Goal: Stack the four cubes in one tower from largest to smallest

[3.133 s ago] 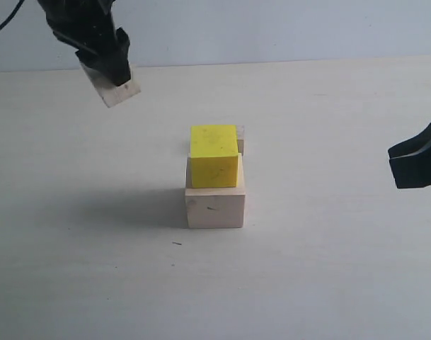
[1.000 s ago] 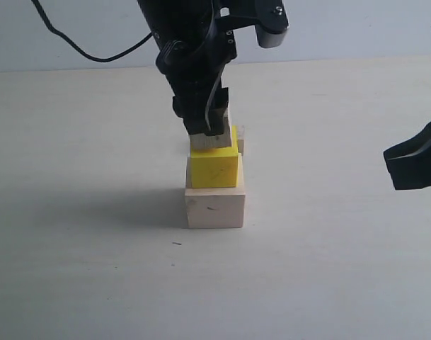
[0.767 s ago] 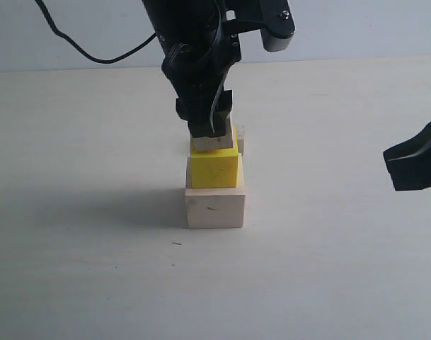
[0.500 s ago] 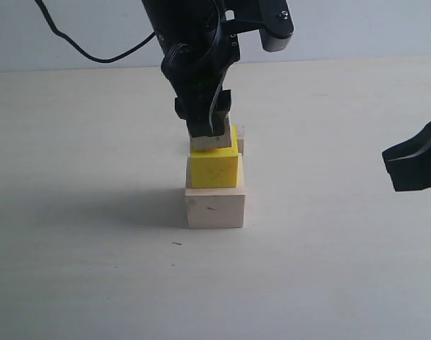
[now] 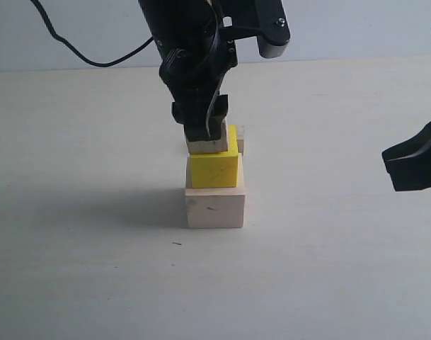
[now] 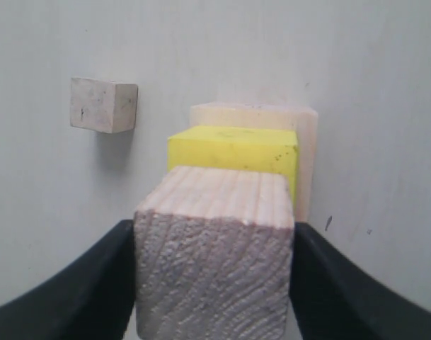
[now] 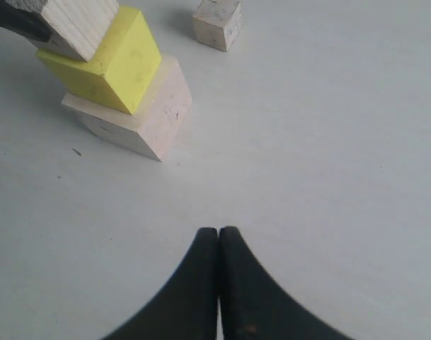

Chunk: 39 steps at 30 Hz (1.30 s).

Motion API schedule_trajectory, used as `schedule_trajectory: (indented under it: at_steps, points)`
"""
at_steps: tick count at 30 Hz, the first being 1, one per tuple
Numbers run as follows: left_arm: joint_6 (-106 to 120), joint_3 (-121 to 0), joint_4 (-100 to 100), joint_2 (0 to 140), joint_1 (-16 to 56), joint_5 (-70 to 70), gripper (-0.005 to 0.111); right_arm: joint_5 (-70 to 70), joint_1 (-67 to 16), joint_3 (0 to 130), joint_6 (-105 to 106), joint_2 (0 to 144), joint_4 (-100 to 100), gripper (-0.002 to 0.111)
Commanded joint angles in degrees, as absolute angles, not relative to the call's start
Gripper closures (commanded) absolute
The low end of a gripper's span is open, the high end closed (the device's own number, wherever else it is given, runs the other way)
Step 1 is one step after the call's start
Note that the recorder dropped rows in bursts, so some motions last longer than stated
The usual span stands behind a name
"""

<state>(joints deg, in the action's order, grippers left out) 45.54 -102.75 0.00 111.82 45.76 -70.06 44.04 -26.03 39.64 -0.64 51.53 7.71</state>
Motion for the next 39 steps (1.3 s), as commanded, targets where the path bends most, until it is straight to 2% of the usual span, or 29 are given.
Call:
schedule_trajectory:
  at_steps: [1, 39]
  points:
    - [45.1, -102.6, 0.0, 111.7, 45.8, -70.0, 0.107, 44.0, -26.0, 39.4, 0.0, 51.3, 7.7, 0.108]
    - [44.5, -103.9, -1.1, 111.6, 45.8, -70.0, 0.107, 44.0, -26.0, 39.4, 0.0, 51.3, 7.8, 0.108]
